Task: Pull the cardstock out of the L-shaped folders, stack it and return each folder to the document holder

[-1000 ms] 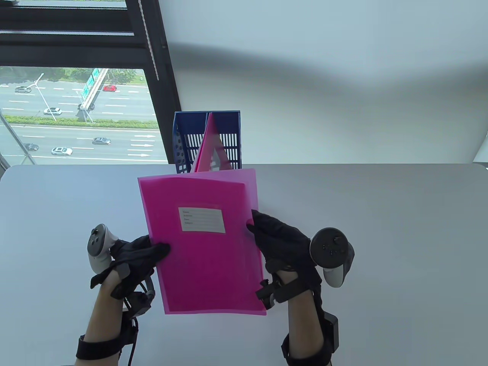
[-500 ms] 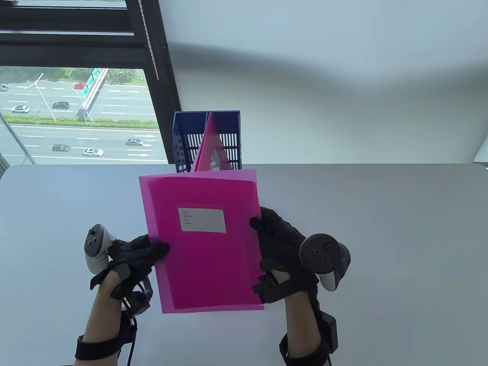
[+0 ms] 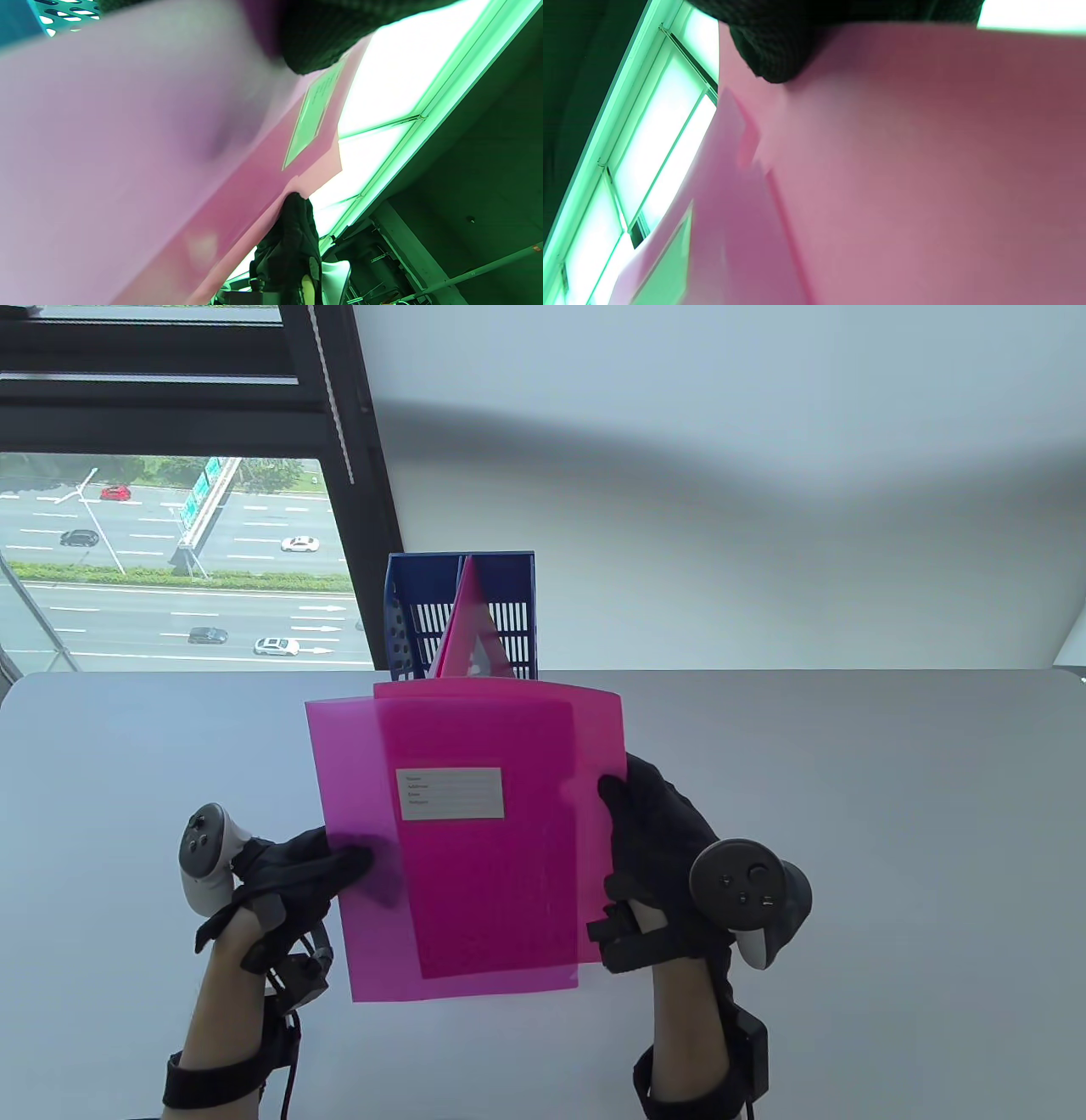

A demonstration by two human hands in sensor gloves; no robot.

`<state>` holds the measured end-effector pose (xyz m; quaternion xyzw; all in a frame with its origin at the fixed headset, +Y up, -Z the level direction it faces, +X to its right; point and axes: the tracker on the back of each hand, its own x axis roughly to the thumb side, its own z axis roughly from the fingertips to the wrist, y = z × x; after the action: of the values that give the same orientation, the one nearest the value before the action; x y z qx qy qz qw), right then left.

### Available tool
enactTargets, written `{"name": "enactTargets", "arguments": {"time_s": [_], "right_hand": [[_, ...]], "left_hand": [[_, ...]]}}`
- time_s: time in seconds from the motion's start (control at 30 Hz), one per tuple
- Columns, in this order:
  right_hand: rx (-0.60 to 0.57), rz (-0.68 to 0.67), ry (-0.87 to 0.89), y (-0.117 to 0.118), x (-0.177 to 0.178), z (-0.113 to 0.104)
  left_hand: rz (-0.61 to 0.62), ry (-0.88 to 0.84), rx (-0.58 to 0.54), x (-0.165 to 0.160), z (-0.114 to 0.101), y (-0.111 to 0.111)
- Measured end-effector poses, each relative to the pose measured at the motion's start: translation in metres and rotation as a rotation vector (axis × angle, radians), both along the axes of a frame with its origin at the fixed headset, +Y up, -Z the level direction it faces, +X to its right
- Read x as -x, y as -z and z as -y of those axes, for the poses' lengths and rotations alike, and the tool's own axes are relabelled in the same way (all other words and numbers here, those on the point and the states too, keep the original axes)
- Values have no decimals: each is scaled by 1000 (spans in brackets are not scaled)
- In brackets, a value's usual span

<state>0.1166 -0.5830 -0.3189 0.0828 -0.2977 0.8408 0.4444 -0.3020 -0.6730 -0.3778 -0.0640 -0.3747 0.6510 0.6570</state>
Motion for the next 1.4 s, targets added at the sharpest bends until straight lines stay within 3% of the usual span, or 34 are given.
{"name": "enactTargets", "arguments": {"time_s": [0.17,0.33,0.53,0.67,0.93,1.13,1.4], "right_hand": [[-44,131,-13,-7,-32,-1],[-9,259,-11,-11,-65,8],[97,314,64,-9,-107,30],[294,284,108,2,-121,51],[614,199,83,42,-107,105],[726,205,18,58,-93,131],[820,266,-104,68,-80,152]], "left_hand": [[-26,3,0,9,0,0],[-44,-7,4,21,1,0],[-74,-18,15,45,3,-1],[-96,-52,22,57,4,-2],[-115,-91,12,60,2,-3],[-121,-99,9,61,2,-4],[-122,-101,12,59,2,-4]]}}
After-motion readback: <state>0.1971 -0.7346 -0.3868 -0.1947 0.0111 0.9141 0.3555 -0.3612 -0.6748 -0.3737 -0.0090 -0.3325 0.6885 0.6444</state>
